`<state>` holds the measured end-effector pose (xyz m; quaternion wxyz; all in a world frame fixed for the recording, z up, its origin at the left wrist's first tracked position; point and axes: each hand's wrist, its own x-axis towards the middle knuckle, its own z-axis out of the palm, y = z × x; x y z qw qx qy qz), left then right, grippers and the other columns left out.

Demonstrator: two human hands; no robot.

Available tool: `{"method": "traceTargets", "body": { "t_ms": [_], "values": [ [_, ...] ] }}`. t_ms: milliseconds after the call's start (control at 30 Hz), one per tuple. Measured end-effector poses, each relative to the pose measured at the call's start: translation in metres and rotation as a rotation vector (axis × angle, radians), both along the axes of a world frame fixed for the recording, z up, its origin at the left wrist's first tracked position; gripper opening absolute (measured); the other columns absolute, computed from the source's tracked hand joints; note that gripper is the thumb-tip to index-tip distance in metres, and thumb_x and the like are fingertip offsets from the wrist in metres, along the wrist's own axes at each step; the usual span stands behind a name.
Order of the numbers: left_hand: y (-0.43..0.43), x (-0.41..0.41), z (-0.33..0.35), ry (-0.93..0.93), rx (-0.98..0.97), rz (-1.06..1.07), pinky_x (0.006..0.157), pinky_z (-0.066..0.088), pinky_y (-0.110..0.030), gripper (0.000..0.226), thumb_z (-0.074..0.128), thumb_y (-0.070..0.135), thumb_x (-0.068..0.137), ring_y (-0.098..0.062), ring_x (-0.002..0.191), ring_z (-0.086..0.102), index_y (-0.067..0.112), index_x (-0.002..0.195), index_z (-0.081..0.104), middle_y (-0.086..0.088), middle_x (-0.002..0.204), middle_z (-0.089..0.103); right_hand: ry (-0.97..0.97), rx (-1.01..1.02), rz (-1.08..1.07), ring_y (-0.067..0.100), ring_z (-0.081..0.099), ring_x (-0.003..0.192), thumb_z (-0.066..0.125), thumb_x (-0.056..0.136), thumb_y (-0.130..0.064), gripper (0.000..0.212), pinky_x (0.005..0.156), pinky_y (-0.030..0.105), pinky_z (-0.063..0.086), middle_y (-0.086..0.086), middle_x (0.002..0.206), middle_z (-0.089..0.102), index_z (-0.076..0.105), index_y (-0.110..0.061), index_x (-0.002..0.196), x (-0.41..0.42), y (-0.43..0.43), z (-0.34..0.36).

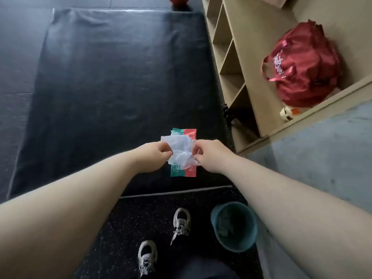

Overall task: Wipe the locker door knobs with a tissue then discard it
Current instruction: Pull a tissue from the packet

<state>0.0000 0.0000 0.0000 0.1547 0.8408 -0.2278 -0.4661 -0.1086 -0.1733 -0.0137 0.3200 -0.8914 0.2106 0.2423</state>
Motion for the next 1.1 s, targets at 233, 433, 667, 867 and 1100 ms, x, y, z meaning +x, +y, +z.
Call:
{"method": "traceTargets", "body": {
  "t_ms": [233,433,667,867,1100],
  "values": [
    [-0.008,0.005,-0.028,0.041,0.034,0.052,0.096,0.05,-0.036,0.027,0.044,0.035,0.103,-0.015,0.107,0.062,0.028,0.125,0.059,0.007,0.123,0.062,0.034,0.011,0.012,0.015,0.062,0.087,0.063,0.093,-0.025,0.027,0.064,0.024,0.048,0.0,0.109,0.062,0.054,-0.027,0.119,0.017,-0.009,-0.038],
    [-0.014,0.008,-0.036,0.029,0.039,0.053,0.086,0.049,-0.031,0.023,0.044,0.032,0.103,-0.013,0.103,0.062,0.027,0.119,0.059,0.006,0.117,0.062,0.037,-0.105,0.107,0.015,0.059,0.088,0.067,0.09,-0.029,0.029,0.062,0.022,0.044,-0.004,0.108,0.055,0.056,-0.026,0.117,0.027,-0.006,-0.054],
    [-0.02,0.006,-0.035,0.023,0.037,0.042,0.082,0.044,-0.028,0.022,0.044,0.033,0.103,-0.012,0.101,0.058,0.028,0.118,0.059,0.007,0.115,0.061,-0.019,-0.166,0.19,0.016,0.052,0.09,0.066,0.09,-0.03,0.013,0.065,0.023,0.043,-0.002,0.103,0.054,0.059,-0.024,0.099,0.028,-0.004,-0.067],
    [-0.023,0.004,-0.022,-0.006,0.016,0.024,0.083,0.04,-0.026,0.022,0.048,0.031,0.102,-0.012,0.104,0.055,0.027,0.121,0.057,0.007,0.123,0.058,-0.11,-0.005,0.053,0.01,0.049,0.074,0.063,0.092,-0.021,0.013,0.06,0.018,0.038,-0.008,0.087,0.046,0.054,-0.018,0.083,0.031,-0.008,-0.044],
    [-0.031,0.002,0.005,-0.166,-0.084,-0.012,0.084,0.046,-0.027,0.058,0.067,0.035,0.091,-0.015,0.118,0.053,0.03,0.141,0.04,0.006,0.146,0.04,-0.202,0.253,-0.143,0.013,0.052,0.077,0.05,0.099,-0.02,0.015,0.062,0.023,0.041,-0.001,0.087,0.053,0.05,-0.019,0.084,0.034,-0.012,0.01]
  ]
}}
